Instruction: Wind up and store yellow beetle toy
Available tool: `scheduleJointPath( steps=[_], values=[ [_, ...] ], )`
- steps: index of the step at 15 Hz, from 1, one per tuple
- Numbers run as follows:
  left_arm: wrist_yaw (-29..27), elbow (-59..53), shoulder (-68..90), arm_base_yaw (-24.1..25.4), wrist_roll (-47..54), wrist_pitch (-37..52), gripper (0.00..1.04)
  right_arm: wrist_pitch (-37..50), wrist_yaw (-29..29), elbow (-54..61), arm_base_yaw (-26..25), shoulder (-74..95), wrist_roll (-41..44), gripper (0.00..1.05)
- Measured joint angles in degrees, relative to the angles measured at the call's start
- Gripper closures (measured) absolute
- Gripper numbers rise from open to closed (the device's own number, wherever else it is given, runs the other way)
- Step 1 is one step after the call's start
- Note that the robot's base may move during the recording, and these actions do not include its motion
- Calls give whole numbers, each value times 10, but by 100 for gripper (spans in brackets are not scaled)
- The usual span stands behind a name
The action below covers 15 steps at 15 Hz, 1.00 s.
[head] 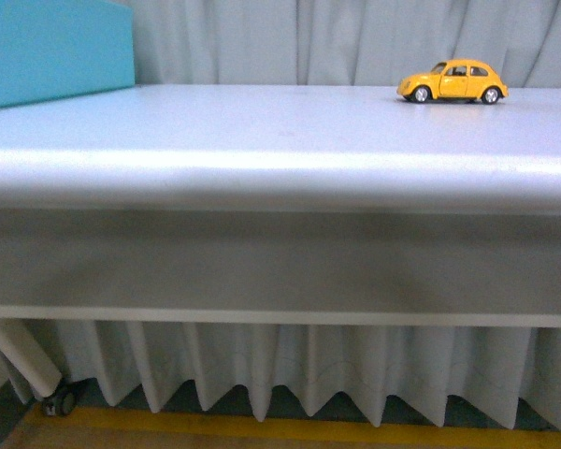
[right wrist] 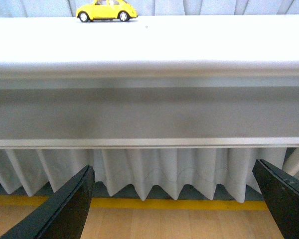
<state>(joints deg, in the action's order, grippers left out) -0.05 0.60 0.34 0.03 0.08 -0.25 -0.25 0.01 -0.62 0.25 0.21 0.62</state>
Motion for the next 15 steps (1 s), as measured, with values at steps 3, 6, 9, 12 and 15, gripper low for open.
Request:
scheduleJointPath(
  steps=[3,6,9,12,15],
  values=[
    [0,0,0,0,0,0,7,0,0,0,0,0,0,7],
    [1,0,0,0,0,0,7,0,1,0,0,0,0,7],
    [0,0,0,0,0,0,7,0,0,0,0,0,0,7],
    [-1,0,0,0,-1,0,7,0,0,0,0,0,0,7],
    [1,0,0,0,-1,1,7,2,0,0,0,0,0,7]
  ],
)
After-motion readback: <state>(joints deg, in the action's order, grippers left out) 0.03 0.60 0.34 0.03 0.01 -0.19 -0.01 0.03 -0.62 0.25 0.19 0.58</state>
